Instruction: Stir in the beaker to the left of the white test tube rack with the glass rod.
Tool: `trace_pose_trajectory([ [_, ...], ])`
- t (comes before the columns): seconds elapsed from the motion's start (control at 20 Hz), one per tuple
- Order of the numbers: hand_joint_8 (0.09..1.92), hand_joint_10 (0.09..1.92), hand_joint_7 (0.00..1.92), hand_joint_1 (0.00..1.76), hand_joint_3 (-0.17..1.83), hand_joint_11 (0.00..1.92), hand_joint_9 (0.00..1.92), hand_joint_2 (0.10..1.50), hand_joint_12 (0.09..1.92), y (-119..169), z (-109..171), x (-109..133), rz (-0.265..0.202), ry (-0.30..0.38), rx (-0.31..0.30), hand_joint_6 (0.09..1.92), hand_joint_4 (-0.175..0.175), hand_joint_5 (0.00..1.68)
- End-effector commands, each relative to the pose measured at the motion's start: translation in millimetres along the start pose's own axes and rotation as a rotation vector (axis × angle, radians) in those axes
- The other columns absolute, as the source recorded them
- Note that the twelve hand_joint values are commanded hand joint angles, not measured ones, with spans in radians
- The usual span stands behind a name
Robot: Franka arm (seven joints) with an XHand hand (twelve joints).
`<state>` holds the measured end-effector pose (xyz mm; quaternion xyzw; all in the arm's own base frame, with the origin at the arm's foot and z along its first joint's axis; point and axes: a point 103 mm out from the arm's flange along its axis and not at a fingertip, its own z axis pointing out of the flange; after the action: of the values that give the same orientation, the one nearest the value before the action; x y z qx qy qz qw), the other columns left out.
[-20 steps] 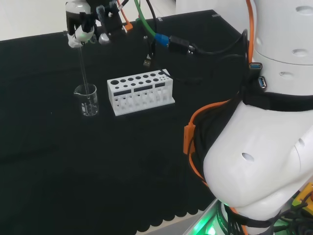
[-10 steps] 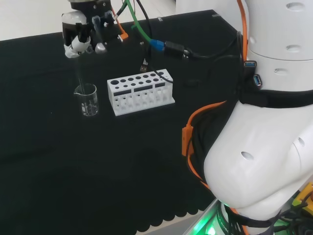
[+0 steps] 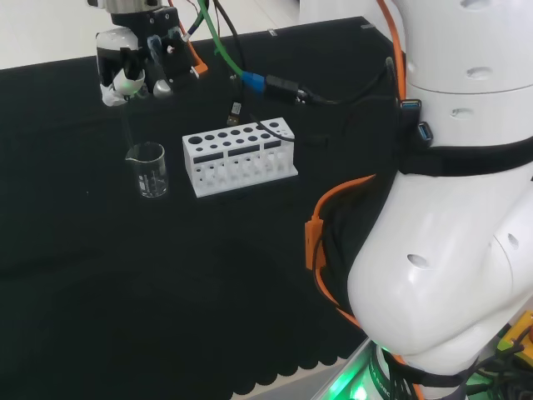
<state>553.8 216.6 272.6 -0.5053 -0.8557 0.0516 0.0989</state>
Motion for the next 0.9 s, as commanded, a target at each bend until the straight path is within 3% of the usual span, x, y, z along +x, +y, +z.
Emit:
trace_pose_trajectory([
  [0.05,0.13,0.32,1.59,1.33,-0.17,1.62,1.67,1.03,0.41,1.2,-3.4,-32.0,0.020,0.027,-0.015,0.24,-0.175,1.34],
  [0.45,0.12,0.32,1.59,1.33,-0.17,1.62,1.67,1.03,0.41,-24.5,-11.7,-67.9,0.073,0.010,-0.032,0.23,-0.175,1.35],
  [0.75,0.12,0.33,1.59,1.33,-0.17,1.62,1.67,1.03,0.41,-41.9,-9.1,-66.6,0.079,0.028,-0.019,0.23,-0.175,1.35],
  [0.9,0.11,0.33,1.59,1.33,-0.17,1.62,1.67,1.03,0.41,-43.8,-5.5,-41.5,0.066,-0.021,-0.019,0.23,-0.175,1.35],
])
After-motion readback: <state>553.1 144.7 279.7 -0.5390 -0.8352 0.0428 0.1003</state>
